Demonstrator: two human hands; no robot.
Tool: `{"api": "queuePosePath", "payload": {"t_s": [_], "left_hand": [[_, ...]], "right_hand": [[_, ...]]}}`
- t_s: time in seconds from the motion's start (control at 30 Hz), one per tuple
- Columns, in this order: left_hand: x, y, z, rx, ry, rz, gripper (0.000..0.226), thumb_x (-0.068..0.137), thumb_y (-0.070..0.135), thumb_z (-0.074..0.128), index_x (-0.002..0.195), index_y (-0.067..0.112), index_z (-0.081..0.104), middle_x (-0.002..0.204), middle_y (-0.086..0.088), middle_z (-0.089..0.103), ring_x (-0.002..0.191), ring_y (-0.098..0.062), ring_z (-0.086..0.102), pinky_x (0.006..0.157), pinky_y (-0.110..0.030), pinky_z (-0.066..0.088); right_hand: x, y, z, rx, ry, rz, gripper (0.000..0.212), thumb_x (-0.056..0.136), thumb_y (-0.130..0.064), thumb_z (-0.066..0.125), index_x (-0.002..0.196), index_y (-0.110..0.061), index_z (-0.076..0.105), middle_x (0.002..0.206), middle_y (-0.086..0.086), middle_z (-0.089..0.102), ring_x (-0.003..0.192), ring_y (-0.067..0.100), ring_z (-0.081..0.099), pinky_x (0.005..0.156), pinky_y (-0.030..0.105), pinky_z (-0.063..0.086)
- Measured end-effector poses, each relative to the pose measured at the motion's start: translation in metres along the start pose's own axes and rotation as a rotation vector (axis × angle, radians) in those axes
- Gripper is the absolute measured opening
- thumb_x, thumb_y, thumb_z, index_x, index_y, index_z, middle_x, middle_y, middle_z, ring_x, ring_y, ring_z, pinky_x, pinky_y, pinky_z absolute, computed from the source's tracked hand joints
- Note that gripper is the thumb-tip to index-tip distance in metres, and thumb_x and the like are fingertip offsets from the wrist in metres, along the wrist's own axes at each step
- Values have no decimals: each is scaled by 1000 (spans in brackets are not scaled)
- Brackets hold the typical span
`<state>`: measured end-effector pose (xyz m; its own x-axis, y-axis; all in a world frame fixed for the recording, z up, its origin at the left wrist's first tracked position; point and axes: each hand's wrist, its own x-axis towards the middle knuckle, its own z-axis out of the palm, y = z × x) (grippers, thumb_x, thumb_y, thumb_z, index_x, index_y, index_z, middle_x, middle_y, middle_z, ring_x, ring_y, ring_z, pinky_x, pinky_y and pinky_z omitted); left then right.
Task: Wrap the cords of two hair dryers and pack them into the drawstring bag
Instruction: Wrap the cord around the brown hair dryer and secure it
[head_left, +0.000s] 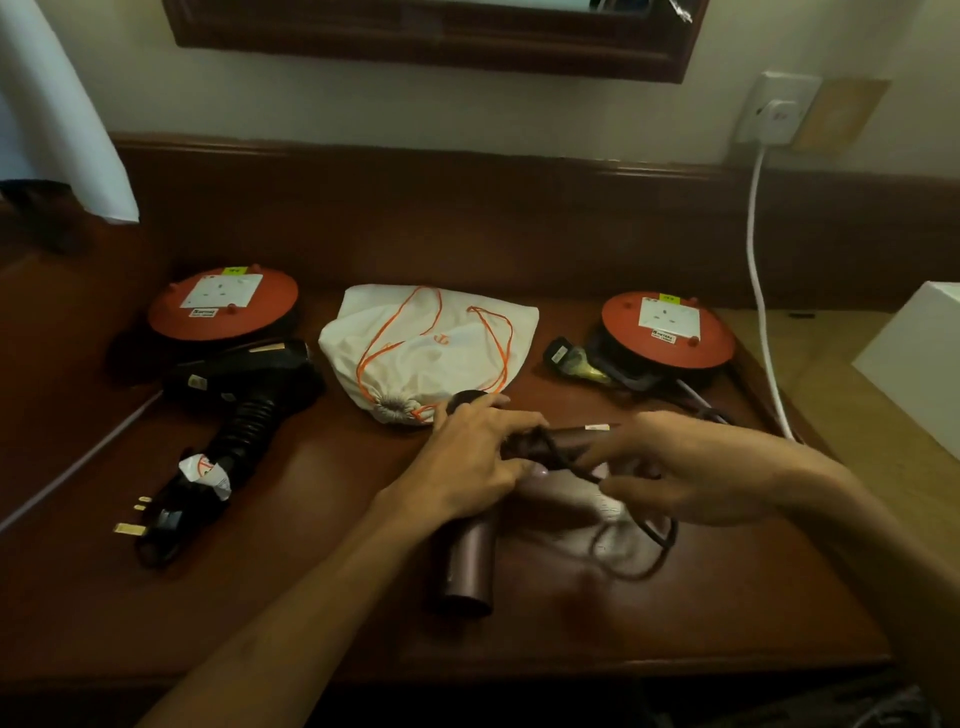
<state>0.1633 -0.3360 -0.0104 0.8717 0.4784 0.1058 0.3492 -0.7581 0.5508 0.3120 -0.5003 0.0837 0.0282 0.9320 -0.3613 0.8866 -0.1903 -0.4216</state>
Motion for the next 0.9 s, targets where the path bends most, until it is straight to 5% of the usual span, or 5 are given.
{"api": "queuePosePath", "payload": {"t_s": [0.2, 0.37, 0.47, 0.67, 0.9], "left_hand": [[0, -10, 0, -113, 131, 0, 40, 80, 49, 78, 117, 36, 70, 111, 6, 61, 106, -15, 51, 104, -42, 37], [4, -6, -2, -140, 120, -28, 39, 72, 49, 75, 109, 37, 71, 106, 5, 64, 104, -21, 58, 101, -53, 42], [4, -7, -4, -87, 92, -34, 42, 77, 34, 80, 118, 36, 69, 117, 4, 63, 114, -26, 54, 108, -49, 37], [-3, -21, -15, -192, 57, 20, 50, 72, 29, 87, 120, 33, 73, 113, 6, 68, 118, -15, 58, 103, -45, 46], [-19, -38, -28, -294, -34, 62, 54, 74, 28, 88, 124, 39, 71, 138, 10, 57, 136, -9, 45, 116, -43, 35]], "right_hand": [[-29, 45, 12, 58, 592, 191, 48, 73, -73, 47, 68, -30, 69, 62, 2, 63, 56, 22, 59, 50, 32, 45], [-21, 20, 70, 202, 330, 30, 29, 96, -49, 51, 121, -46, 66, 97, -32, 68, 94, -12, 64, 76, 13, 53], [-2, 24, 108, -225, 376, 58, 38, 103, -48, 38, 139, -46, 52, 96, -14, 74, 80, 11, 69, 70, 30, 56], [34, 29, 107, -428, 340, 132, 34, 104, -42, 40, 134, -37, 56, 97, -4, 72, 86, 23, 66, 67, 32, 45], [92, 89, 91, 1, 366, 199, 14, 99, -28, 60, 105, -16, 62, 89, -10, 59, 76, 4, 59, 64, 9, 47]]}}
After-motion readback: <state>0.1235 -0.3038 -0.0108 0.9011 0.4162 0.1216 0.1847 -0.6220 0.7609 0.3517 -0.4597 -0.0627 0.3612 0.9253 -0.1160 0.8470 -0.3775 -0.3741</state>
